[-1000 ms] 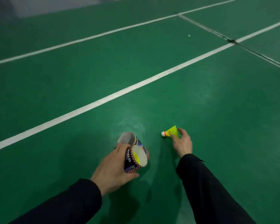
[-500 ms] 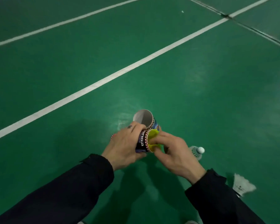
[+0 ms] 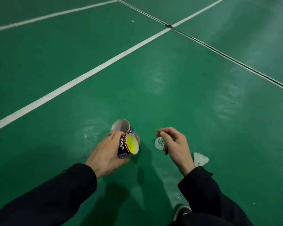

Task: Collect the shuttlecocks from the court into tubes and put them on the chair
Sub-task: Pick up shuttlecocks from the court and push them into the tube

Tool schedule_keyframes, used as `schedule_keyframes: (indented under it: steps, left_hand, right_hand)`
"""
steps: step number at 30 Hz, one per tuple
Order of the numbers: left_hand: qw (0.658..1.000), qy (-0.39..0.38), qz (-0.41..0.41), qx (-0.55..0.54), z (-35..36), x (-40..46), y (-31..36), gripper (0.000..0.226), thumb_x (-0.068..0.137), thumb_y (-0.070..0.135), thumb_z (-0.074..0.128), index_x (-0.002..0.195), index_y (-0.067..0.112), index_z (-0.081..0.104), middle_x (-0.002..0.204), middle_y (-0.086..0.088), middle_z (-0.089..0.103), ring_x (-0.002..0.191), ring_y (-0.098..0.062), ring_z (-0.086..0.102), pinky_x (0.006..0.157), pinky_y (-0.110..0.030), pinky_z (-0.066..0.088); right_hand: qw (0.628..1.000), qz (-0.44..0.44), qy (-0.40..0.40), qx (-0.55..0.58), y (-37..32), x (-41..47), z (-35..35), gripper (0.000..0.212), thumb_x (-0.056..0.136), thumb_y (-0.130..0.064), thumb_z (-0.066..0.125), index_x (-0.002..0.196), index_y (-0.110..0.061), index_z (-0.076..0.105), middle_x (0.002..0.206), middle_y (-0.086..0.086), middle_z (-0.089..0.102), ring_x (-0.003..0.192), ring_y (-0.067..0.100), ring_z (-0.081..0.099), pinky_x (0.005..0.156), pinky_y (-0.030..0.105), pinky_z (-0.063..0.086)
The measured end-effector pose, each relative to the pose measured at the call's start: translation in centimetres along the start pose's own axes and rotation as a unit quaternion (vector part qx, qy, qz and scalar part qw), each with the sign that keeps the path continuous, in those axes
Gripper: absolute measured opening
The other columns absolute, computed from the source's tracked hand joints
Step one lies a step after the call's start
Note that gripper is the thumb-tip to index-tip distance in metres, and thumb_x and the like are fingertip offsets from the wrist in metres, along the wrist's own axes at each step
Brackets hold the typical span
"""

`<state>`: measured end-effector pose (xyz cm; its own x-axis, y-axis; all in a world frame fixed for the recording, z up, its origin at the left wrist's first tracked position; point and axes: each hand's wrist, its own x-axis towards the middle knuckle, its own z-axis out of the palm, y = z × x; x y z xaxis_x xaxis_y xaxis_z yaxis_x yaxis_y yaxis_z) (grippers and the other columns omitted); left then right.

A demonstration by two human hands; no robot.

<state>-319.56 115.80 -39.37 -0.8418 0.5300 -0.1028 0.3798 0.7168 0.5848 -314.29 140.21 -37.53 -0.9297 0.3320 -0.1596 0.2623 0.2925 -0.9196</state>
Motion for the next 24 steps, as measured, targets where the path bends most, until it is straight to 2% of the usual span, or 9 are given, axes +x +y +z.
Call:
schedule_keyframes:
  steps: [2,4,6,8,10,12,15,19,24]
  left_hand:
    - [1.000,-0.005,0.002,0.022,0.2,-0.4,-0.3,0.070,0.076,0.036,0.087,0.128,0.026,0.041,0.119,0.010,0.046,0.098,-0.012,0.054,0.084,-0.024,0.043]
    - [0.997,-0.004,0.031,0.070,0.3,-0.8,-0.1,0.066,0.077,0.038,0.084,0.127,0.028,0.043,0.119,0.008,0.051,0.093,-0.011,0.052,0.084,-0.028,0.047]
    - [0.990,-0.016,0.071,0.120,0.6,-1.0,0.0,0.062,0.077,0.038,0.082,0.127,0.028,0.046,0.119,0.006,0.056,0.089,-0.011,0.050,0.085,-0.029,0.048]
    - [0.979,-0.046,0.111,0.162,0.9,-1.1,-0.1,0.062,0.077,0.036,0.081,0.128,0.025,0.048,0.124,0.003,0.056,0.090,-0.011,0.050,0.085,-0.026,0.042]
    - [0.971,-0.076,0.129,0.184,1.4,-1.1,-0.1,0.065,0.075,0.035,0.082,0.129,0.025,0.048,0.132,0.001,0.052,0.095,-0.014,0.055,0.086,-0.029,0.044]
    - [0.967,-0.092,0.133,0.196,1.9,-1.1,0.2,0.071,0.069,0.032,0.086,0.128,0.024,0.049,0.138,-0.002,0.048,0.097,-0.017,0.058,0.086,-0.035,0.052]
    - [0.961,-0.098,0.139,0.218,2.5,-0.9,0.7,0.076,0.060,0.027,0.091,0.126,0.023,0.052,0.145,-0.010,0.044,0.101,-0.020,0.062,0.086,-0.040,0.060]
    - [0.960,-0.107,0.131,0.223,2.7,-1.1,1.0,0.084,0.053,0.027,0.094,0.129,0.024,0.057,0.151,-0.017,0.035,0.118,-0.033,0.062,0.094,-0.050,0.059]
    - [0.962,-0.109,0.098,0.229,2.7,-1.1,0.9,0.088,0.056,0.032,0.091,0.135,0.027,0.052,0.149,-0.018,0.038,0.116,-0.033,0.064,0.098,-0.050,0.056]
  right_hand:
    - [0.976,0.039,0.032,-0.214,3.9,2.9,-0.9,0.034,0.096,-0.028,0.060,0.129,-0.032,0.062,0.140,0.001,0.060,0.101,0.011,0.067,0.092,0.039,0.054]
    - [0.937,0.040,-0.065,-0.341,7.1,4.6,-0.9,0.054,0.094,-0.030,0.061,0.147,-0.031,0.049,0.155,0.007,0.044,0.132,0.024,0.053,0.111,0.040,0.043]
    - [0.904,0.020,-0.120,-0.411,9.0,5.5,-0.6,0.049,0.093,-0.024,0.061,0.141,-0.028,0.054,0.144,0.009,0.054,0.125,0.031,0.056,0.104,0.041,0.048]
    - [0.887,-0.004,-0.124,-0.445,9.6,5.6,-0.6,0.028,0.091,-0.019,0.061,0.119,-0.022,0.062,0.117,0.007,0.062,0.103,0.032,0.063,0.083,0.039,0.052]
    - [0.925,0.017,-0.080,-0.370,9.1,5.1,-0.9,0.018,0.088,-0.017,0.066,0.103,-0.021,0.058,0.104,0.004,0.062,0.088,0.031,0.063,0.073,0.038,0.051]
    - [0.985,0.045,-0.019,-0.164,7.3,4.2,-1.3,0.033,0.087,-0.014,0.070,0.113,-0.027,0.056,0.104,0.000,0.063,0.084,0.030,0.065,0.074,0.042,0.054]
    - [0.994,0.000,0.013,0.112,3.2,2.3,-0.9,0.054,0.089,-0.005,0.068,0.128,-0.041,0.060,0.111,0.011,0.061,0.086,0.025,0.063,0.084,0.040,0.055]
    - [0.988,-0.085,-0.012,0.131,1.1,0.7,1.2,0.023,0.095,-0.017,0.068,0.112,-0.031,0.065,0.111,-0.001,0.067,0.101,0.028,0.066,0.092,0.048,0.057]
    - [0.989,-0.124,-0.052,0.067,2.0,-0.1,3.2,0.015,0.096,-0.019,0.068,0.107,-0.021,0.058,0.108,-0.007,0.066,0.106,0.012,0.063,0.092,0.030,0.052]
